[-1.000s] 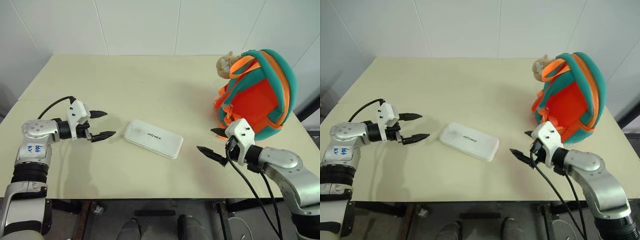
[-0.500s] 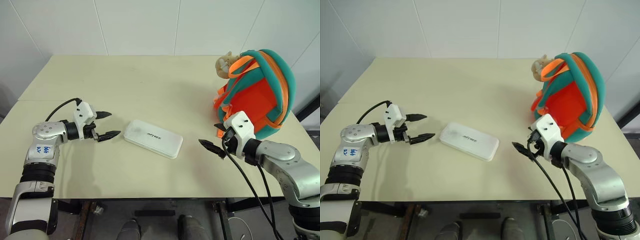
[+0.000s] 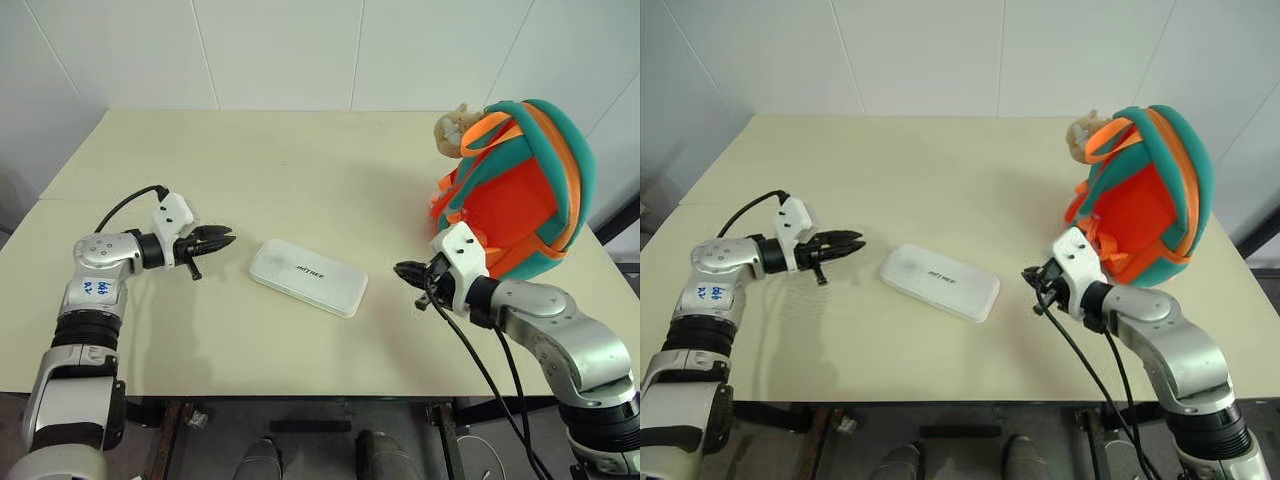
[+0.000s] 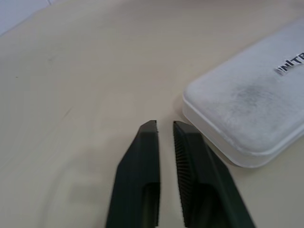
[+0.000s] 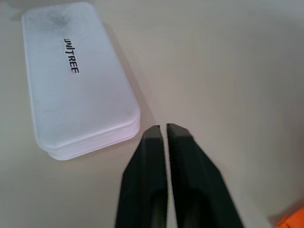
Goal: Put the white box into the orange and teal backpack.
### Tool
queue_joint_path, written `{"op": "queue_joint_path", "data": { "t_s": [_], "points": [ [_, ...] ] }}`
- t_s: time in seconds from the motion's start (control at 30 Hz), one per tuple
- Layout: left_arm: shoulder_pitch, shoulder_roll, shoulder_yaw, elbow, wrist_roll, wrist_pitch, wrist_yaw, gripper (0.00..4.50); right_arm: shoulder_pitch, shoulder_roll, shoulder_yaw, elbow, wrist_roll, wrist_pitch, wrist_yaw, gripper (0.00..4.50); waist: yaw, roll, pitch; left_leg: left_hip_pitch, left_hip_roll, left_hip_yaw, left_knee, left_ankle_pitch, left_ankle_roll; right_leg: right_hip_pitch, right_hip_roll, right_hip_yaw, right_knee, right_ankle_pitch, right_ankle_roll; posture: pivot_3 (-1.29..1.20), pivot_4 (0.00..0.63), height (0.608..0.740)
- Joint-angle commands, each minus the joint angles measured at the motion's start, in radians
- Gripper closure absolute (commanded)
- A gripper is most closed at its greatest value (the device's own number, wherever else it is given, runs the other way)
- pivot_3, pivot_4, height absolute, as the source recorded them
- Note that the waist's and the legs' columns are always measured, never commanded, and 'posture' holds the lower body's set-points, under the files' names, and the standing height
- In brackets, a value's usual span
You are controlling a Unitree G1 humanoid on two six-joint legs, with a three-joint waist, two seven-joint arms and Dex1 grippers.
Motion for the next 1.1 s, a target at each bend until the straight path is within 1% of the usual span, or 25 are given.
{"op": "queue_joint_path", "data": {
  "t_s": [0.03,0.13,0.23,0.4,0.43,0.57,0.73,0.93,1.1],
  "points": [
    [-0.027,-0.010,0.013,0.041,0.007,-0.030,0.030,4.46,0.031,0.011,0.020,-0.024,-0.026,-0.041,-0.011,4.50,0.000,0.000,0.000,0.000,0.000,0.000,0.000,0.000,0.000,0.000,0.000,0.000,0.000,0.000,0.000,0.00,0.150,0.740],
    [-0.041,-0.023,0.002,0.088,0.021,-0.012,0.047,4.46,0.032,0.032,0.047,-0.011,-0.043,-0.042,-0.023,4.50,-0.005,0.000,0.000,0.000,0.000,0.000,0.000,0.000,0.000,0.000,0.000,0.000,0.000,0.000,0.000,0.00,0.150,0.740],
    [-0.048,-0.044,0.001,0.120,0.029,-0.013,0.055,4.46,0.034,0.057,0.064,-0.009,-0.044,-0.003,-0.042,4.50,-0.005,0.000,0.000,0.000,0.000,0.000,0.000,0.000,0.000,0.000,0.000,0.000,0.001,0.000,0.000,0.00,0.150,0.740],
    [-0.090,-0.084,-0.019,0.210,0.042,0.152,0.041,4.46,0.037,0.089,0.105,-0.015,-0.063,0.033,-0.076,4.50,-0.003,0.000,0.000,0.000,0.000,0.000,0.000,0.000,0.000,0.000,0.000,0.000,0.001,0.000,0.000,0.00,0.150,0.740],
    [-0.102,-0.095,-0.018,0.239,0.042,0.163,0.041,4.46,0.037,0.095,0.110,-0.015,-0.067,0.035,-0.082,4.50,-0.003,0.000,0.000,0.000,0.000,0.000,0.000,0.000,0.000,0.000,0.000,0.000,0.001,0.000,0.000,0.00,0.150,0.740],
    [-0.139,-0.127,0.003,0.312,0.014,0.188,0.009,4.46,0.037,0.112,0.122,-0.015,-0.081,0.040,-0.100,4.50,-0.003,0.000,0.000,0.000,0.000,0.000,0.000,0.000,0.000,0.000,0.000,0.000,0.001,0.000,0.000,0.00,0.150,0.740],
    [-0.176,-0.157,0.033,0.378,0.001,0.199,0.012,4.46,0.036,0.127,0.128,-0.022,-0.088,0.049,-0.114,4.50,-0.003,0.000,0.000,0.000,0.000,0.000,0.000,0.000,0.000,0.000,0.000,0.000,0.001,0.000,0.001,0.00,0.150,0.740],
    [-0.193,-0.176,0.043,0.396,-0.005,0.198,-0.034,4.46,0.029,0.136,0.146,-0.022,-0.082,0.059,-0.113,4.50,-0.004,0.000,0.000,0.000,0.000,0.000,0.000,0.000,0.000,0.000,0.001,0.000,0.001,0.000,0.001,0.00,0.150,0.740],
    [-0.184,-0.173,0.036,0.385,0.007,0.191,-0.052,4.46,0.016,0.140,0.157,-0.020,-0.076,0.065,-0.102,4.50,-0.003,0.000,0.000,0.000,0.000,0.000,0.000,0.000,0.000,0.000,0.000,0.000,0.001,0.000,0.001,0.00,0.150,0.740]
  ]
}}
